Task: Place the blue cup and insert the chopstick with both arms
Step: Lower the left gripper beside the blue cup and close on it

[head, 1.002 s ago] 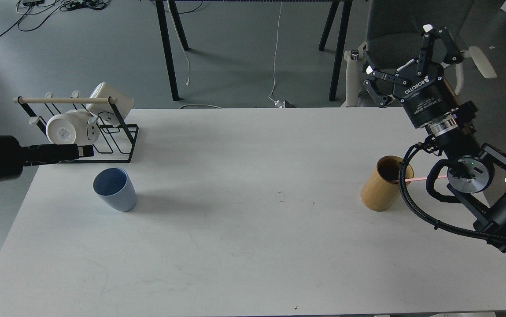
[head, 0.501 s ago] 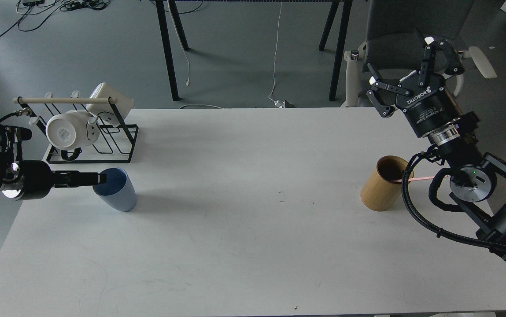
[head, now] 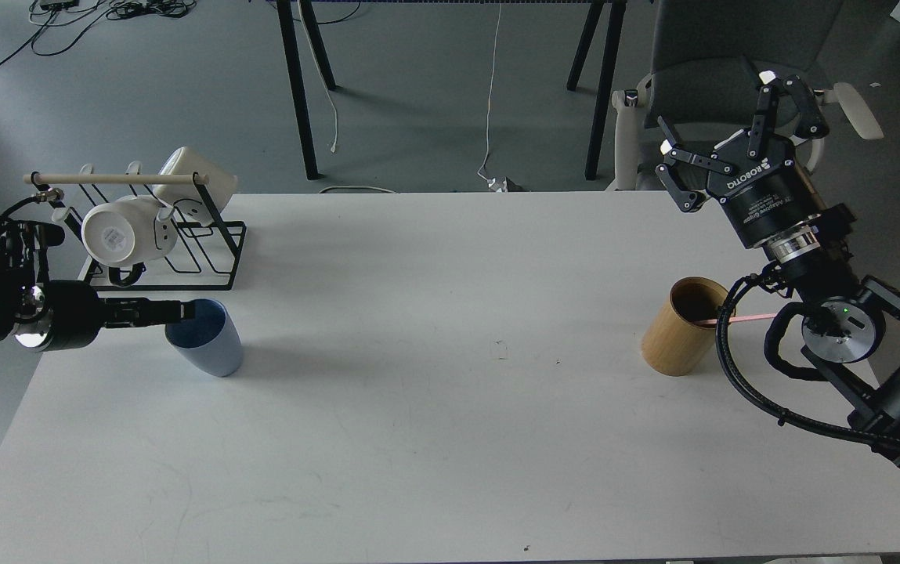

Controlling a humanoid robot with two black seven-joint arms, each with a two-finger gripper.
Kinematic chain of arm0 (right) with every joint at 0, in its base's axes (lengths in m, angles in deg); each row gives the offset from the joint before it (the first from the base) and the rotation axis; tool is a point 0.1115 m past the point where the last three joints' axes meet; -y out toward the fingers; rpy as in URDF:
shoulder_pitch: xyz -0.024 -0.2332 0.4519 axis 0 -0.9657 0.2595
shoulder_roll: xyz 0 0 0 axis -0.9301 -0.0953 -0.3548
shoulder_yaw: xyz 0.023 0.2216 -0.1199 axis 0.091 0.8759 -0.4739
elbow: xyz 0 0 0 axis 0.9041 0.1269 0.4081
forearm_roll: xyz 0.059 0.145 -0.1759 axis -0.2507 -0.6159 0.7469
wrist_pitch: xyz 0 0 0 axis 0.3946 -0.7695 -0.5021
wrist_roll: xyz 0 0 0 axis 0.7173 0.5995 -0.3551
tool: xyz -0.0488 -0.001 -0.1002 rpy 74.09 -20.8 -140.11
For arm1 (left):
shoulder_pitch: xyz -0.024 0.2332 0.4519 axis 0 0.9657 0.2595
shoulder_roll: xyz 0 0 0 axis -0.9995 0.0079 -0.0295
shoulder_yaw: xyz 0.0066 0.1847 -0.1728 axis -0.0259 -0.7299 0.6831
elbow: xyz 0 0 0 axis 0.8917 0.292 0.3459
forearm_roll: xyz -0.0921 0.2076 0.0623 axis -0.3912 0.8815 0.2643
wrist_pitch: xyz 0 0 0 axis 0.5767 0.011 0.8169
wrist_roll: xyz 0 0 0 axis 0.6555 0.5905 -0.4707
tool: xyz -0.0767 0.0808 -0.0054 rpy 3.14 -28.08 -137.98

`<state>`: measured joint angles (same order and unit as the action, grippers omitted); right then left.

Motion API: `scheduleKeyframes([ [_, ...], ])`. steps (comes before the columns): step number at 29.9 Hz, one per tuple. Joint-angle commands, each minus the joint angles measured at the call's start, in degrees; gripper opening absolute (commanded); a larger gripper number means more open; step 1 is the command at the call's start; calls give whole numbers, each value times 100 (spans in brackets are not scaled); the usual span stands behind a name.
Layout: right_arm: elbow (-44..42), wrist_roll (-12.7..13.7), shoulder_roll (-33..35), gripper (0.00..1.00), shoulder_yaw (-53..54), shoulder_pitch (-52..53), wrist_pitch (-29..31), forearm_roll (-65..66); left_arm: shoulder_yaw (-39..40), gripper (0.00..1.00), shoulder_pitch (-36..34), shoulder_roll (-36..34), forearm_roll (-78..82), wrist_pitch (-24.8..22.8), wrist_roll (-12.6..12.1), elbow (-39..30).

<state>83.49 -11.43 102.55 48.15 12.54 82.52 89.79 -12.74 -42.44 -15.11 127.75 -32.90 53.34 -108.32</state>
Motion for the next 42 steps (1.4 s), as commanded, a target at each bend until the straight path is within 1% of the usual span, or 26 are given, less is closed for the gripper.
scheduleKeyframes([
  [1, -1, 0, 0, 95, 0, -34, 0, 0, 6, 72, 25, 2, 0, 0, 0, -11],
  [6, -10, 0, 9, 95, 0, -69, 0, 0, 6, 71, 42, -7, 0, 0, 0, -11],
  [10, -10, 0, 18, 95, 8, -96, 0, 0, 6, 66, 42, 2, -9, 9, 0, -29],
  [12, -10, 0, 18, 95, 8, -113, 0, 0, 6, 61, 42, 2, -18, 26, 0, -37],
  [15, -10, 0, 44, 95, 8, -122, 0, 0, 6, 54, 60, 2, -9, 228, 0, -64],
  [18, -19, 0, 61, 95, 0, -122, 0, 0, 6, 54, 69, 2, -18, 255, 0, -73],
  [21, -19, 0, 53, 95, 8, -122, 0, 0, -3, 50, 69, 2, -18, 246, 0, -90],
  [23, -19, 0, 53, 95, 0, -122, 0, 0, -3, 46, 77, 2, -18, 246, 0, -90],
  [30, -71, 0, 53, 95, 0, -131, 0, 0, -12, 43, 95, 2, -18, 237, 0, -108],
  [34, -71, 0, 62, 95, 0, -166, 0, 0, -12, 38, 95, 11, -18, 237, 0, -117],
  [36, -71, 0, 62, 95, 0, -175, 0, 0, -12, 29, 95, 80, -9, 264, 0, -117],
  [37, -80, 0, 62, 95, 0, -183, 0, 0, -12, 23, 95, 107, -9, 281, 0, -117],
  [38, -80, 0, 62, 95, 0, -183, 0, 0, -12, 14, 86, 116, -9, 299, 0, -117],
  [39, -89, 0, 62, 95, 0, -183, 0, 0, -12, 10, 95, 125, -9, 308, 0, -117],
  [42, -115, 0, 62, 95, 0, -219, 0, 0, -21, 7, 95, 125, -9, 325, 0, -117],
])
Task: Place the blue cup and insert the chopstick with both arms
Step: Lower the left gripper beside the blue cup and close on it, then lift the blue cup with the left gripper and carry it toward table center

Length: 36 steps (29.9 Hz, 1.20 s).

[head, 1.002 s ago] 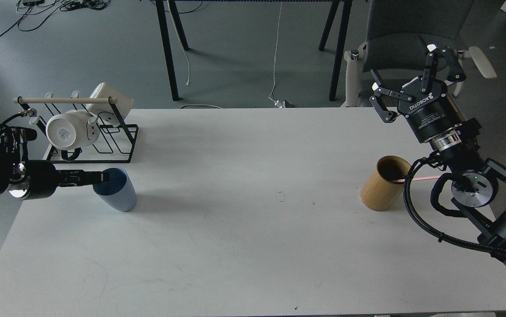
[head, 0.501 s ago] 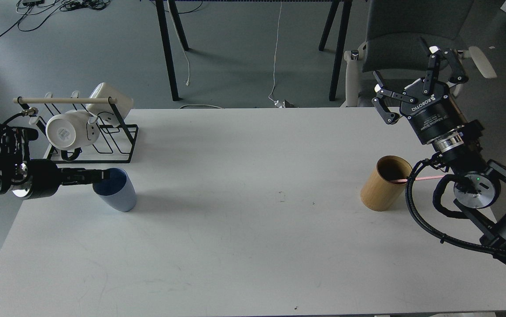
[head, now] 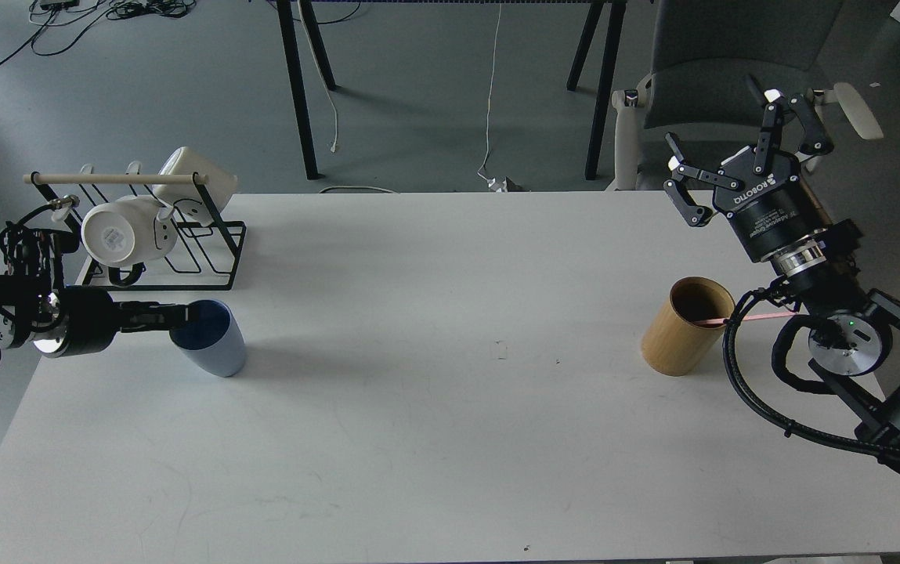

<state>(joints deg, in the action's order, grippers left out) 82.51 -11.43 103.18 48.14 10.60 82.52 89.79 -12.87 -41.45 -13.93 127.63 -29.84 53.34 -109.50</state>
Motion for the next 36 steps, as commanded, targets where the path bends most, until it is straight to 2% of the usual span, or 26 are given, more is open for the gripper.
scheduleKeyframes([
  [1, -26, 0, -1, 95, 1, -25, 0, 0, -7, 7, -4, 8, 4, 19, 0, 1],
  [8, -26, 0, -1, 95, 9, -60, 0, 0, 1, 5, -21, 8, -5, 19, 0, -95],
  [12, -43, 0, -10, 95, 27, -51, 0, 0, 133, 4, -144, -124, -119, -42, 0, -753],
  [15, -70, 0, -10, 95, 228, -43, 0, 0, 151, 4, -539, -195, -321, -121, 0, -1027],
  [19, -245, 0, -1, 95, 571, 28, 0, 0, 98, 4, -1136, 33, -418, -437, 0, -1027],
  [23, -517, 0, -18, 95, 940, 168, 0, -70, -199, 4, -1944, 753, -453, -619, 0, -852],
  [26, -685, 0, -80, 95, 1370, 186, 0, -105, -709, 4, -2525, 1464, -480, -619, 0, -353],
  [29, -720, 0, -98, 94, 1687, 186, 0, -114, -1113, 4, -2693, 2693, -480, -619, 0, 613],
  [31, -720, 0, -98, 94, 1732, 186, 0, -140, -1316, 4, -2763, 3257, -462, -619, 0, 1010],
  [36, -720, 0, -89, 94, 1671, 186, 0, -193, -1887, 4, -2869, 3996, -401, -456, 0, 1328],
])
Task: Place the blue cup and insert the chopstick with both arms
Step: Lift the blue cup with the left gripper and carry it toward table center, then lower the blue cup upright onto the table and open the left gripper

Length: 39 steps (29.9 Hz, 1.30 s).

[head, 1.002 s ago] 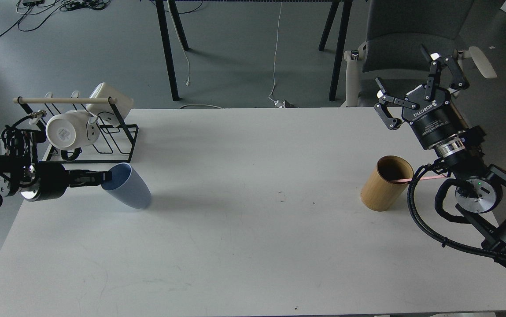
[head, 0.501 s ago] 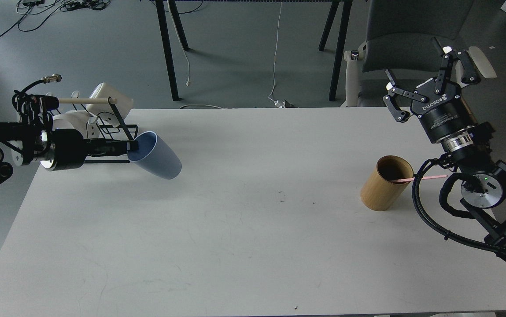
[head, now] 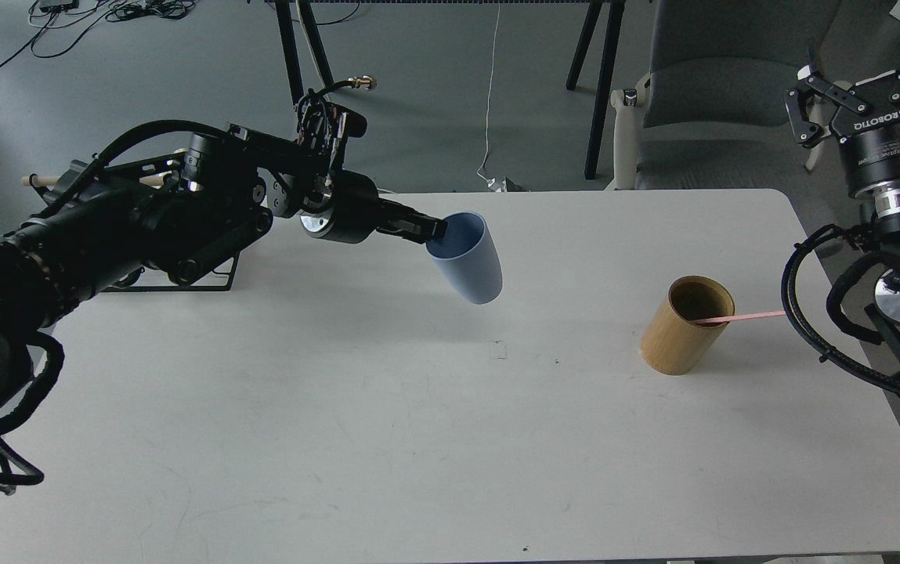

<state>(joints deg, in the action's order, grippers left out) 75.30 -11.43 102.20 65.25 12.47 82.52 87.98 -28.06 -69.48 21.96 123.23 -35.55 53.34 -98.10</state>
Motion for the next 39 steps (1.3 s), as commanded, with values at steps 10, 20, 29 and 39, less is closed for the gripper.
scheduleKeyframes([
  [10, 9, 0, 0, 94, -102, -133, 0, -12, -1512, 4, -102, 989, 30, 757, 0, 873],
  [20, 9, 0, 0, 94, -102, -168, 0, -12, -1521, 4, -84, 989, 48, 766, 0, 900],
  [29, -8, 0, 0, 95, -102, -212, 0, -12, -1521, 4, -49, 989, 56, 766, 0, 873],
  [39, -35, 0, -8, 95, -111, -185, 0, -12, -1767, 5, 197, 989, 83, 853, 0, 882],
])
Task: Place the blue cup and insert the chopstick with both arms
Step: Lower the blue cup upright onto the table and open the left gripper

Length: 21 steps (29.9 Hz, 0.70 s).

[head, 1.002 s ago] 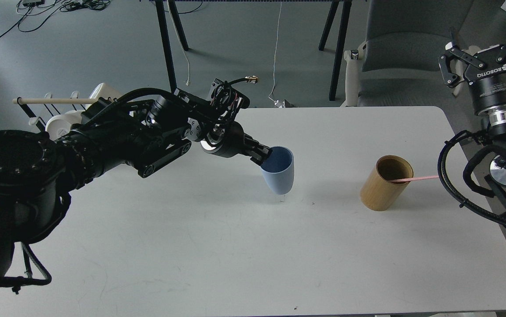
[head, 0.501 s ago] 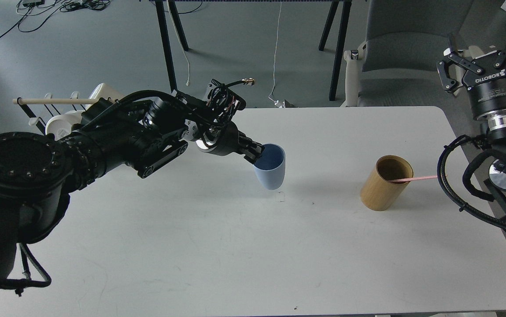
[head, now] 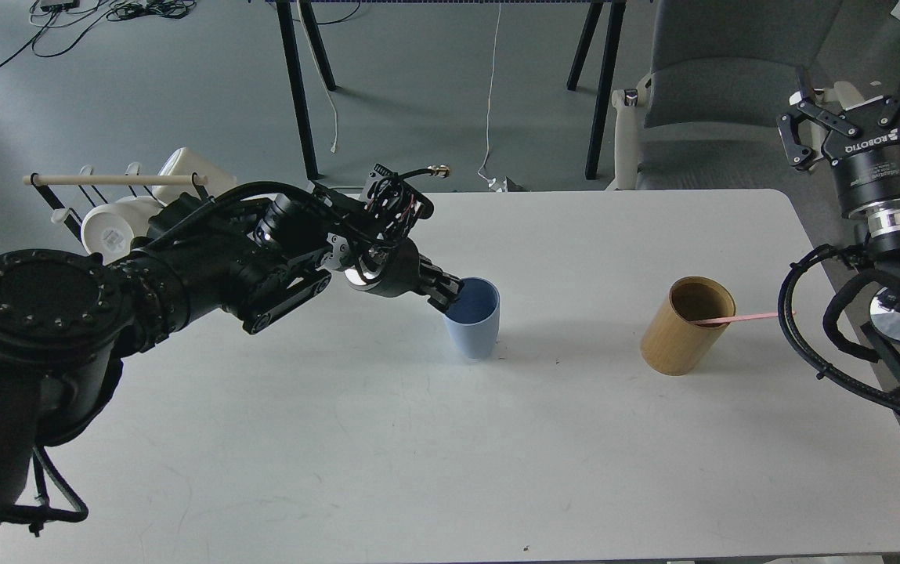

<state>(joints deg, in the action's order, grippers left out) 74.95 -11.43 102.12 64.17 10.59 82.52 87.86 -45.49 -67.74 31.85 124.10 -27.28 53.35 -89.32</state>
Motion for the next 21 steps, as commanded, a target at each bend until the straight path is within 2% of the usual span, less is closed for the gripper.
scheduleKeyframes([
  [1, 0, 0, -1, 95, -3, 2, 0, 0, -24, 6, 23, 0, -13, 18, 0, -4],
  [11, 0, 0, -1, 95, -3, -6, 0, 0, 11, 7, 6, 0, -39, -8, 0, -13],
  [21, 0, 0, -1, 95, -12, -24, 0, 0, 55, 13, -12, 0, -101, -70, 0, -39],
])
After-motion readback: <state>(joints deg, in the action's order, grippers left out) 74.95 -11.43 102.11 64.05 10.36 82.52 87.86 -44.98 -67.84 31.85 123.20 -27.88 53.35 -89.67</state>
